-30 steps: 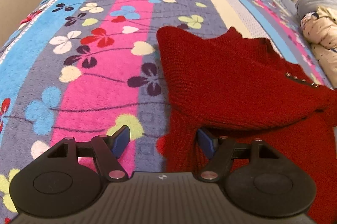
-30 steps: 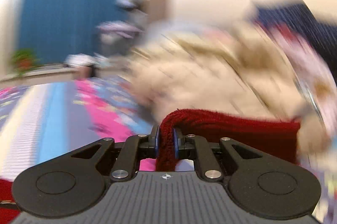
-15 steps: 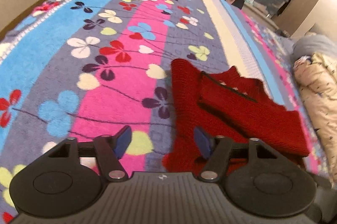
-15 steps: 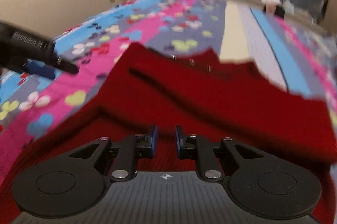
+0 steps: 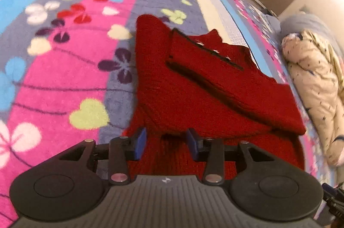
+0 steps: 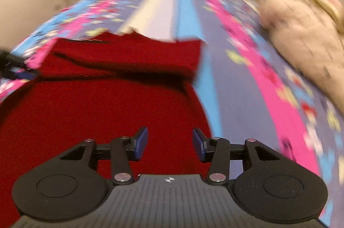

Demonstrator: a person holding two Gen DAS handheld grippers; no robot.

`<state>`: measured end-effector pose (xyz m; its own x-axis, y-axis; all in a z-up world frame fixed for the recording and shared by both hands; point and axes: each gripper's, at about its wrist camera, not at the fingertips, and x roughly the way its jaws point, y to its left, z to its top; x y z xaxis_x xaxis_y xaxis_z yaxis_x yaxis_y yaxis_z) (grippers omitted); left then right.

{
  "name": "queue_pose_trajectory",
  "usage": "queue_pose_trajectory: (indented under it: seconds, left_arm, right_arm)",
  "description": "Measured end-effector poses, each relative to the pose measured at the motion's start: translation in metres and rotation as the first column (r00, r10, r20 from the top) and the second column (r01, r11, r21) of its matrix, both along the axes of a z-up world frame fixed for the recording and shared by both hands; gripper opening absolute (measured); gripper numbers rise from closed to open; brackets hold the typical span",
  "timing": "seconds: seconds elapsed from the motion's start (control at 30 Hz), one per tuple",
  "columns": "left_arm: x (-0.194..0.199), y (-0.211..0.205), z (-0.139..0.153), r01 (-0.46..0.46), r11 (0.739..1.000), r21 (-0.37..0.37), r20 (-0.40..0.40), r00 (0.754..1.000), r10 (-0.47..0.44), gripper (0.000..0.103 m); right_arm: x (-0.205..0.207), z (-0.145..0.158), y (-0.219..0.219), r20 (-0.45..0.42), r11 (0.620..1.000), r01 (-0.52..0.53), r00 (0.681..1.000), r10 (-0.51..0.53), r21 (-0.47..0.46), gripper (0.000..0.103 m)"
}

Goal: Fold small clothes
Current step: 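Open both tools and move them to the sweater hem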

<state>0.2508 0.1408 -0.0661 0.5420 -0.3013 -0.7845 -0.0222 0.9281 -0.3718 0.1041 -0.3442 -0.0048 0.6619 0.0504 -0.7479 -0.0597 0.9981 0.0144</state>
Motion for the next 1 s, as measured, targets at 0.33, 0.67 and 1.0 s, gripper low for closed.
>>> queue_pose_trajectory:
  seconds: [0.33, 0.67, 1.0]
  left_arm:
    - [-0.057, -0.029, 0.004, 0.123, 0.985, 0.124, -0.009, 0.992, -0.123, 0.050]
    - [-0.185, -0.057, 0.010, 0.243, 0.905, 0.350, -0.109, 0.970, -0.219, 0.051]
    - [-0.283, -0.005, 0.018, -0.003, 0.970, 0.243, 0.071, 0.997, -0.014, 0.055]
  right_arm:
    - [-0.060, -0.048, -0.057, -0.117, 0.973, 0.217, 0.971, -0.208, 0.074, 0.057]
    - [-0.087, -0.072, -0.090, -0.257, 0.959, 0.254, 0.942, -0.216, 0.125, 0.063]
    - [-0.103, -0.071, -0.085, -0.290, 0.970, 0.190, 0.947, -0.140, 0.153, 0.063]
